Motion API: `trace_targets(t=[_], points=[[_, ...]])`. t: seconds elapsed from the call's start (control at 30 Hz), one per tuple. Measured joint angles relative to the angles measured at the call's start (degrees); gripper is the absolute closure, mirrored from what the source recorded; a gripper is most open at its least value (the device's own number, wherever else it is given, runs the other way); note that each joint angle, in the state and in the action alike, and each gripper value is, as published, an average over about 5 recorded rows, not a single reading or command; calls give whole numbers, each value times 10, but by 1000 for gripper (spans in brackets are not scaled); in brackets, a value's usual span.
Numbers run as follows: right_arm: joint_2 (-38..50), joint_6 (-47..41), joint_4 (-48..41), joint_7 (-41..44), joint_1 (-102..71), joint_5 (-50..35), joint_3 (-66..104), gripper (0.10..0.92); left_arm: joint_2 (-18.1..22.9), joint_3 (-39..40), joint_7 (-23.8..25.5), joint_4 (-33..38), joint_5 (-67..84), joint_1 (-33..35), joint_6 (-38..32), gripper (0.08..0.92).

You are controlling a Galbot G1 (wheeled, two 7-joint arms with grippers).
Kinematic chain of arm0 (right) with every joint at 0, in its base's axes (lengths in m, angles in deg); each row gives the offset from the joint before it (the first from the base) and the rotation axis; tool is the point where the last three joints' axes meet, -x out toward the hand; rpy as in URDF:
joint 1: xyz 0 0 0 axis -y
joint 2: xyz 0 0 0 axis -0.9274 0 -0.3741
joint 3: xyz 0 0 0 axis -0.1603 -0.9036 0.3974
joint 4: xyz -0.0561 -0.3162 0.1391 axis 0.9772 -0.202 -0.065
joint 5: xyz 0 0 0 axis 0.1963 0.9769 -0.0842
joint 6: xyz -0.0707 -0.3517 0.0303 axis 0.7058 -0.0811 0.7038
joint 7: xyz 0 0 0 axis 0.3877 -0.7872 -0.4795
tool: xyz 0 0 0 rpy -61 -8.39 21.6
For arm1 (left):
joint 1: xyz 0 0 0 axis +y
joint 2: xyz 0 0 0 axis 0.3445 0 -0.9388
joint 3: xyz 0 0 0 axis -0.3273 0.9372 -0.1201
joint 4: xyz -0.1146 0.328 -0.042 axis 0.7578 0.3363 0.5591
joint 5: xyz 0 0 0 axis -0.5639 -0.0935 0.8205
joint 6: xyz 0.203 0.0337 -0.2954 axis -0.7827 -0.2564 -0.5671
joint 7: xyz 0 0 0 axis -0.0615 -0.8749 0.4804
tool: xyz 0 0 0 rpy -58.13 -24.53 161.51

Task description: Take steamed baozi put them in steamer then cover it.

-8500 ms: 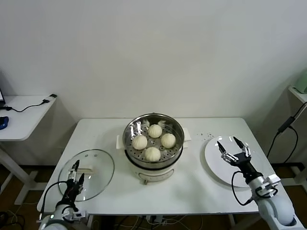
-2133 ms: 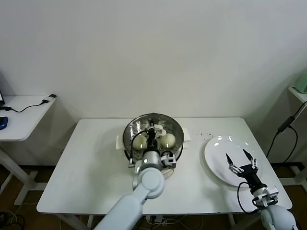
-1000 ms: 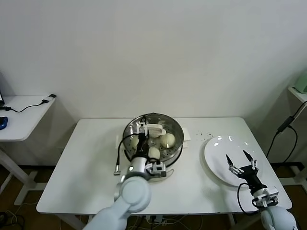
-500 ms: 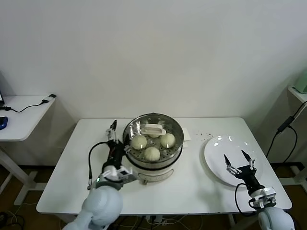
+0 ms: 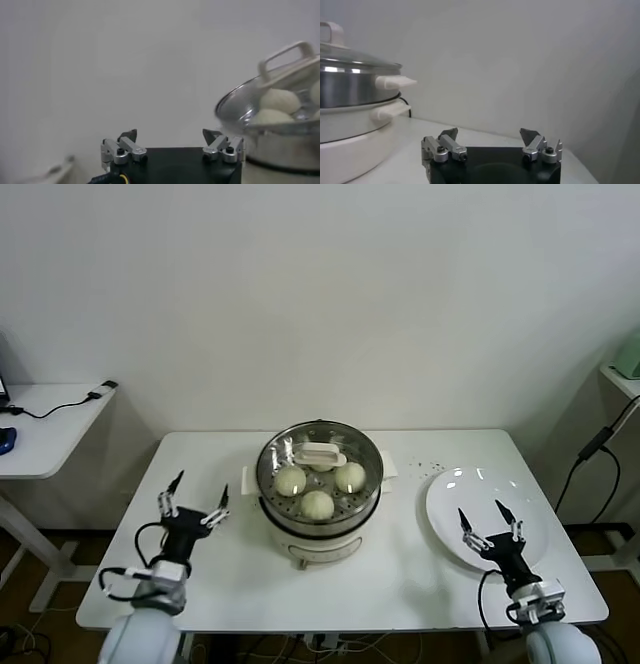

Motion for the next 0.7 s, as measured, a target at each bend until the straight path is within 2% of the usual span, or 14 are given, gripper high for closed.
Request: trace_targets(t=[0.33, 0.7], points=[[-13, -1, 10, -2, -8, -12, 6, 203, 33, -59, 20, -41, 104, 36, -63, 177], [-18, -3, 13, -3, -5, -21, 8, 203, 41, -88, 31, -51, 144, 54, -89, 177]])
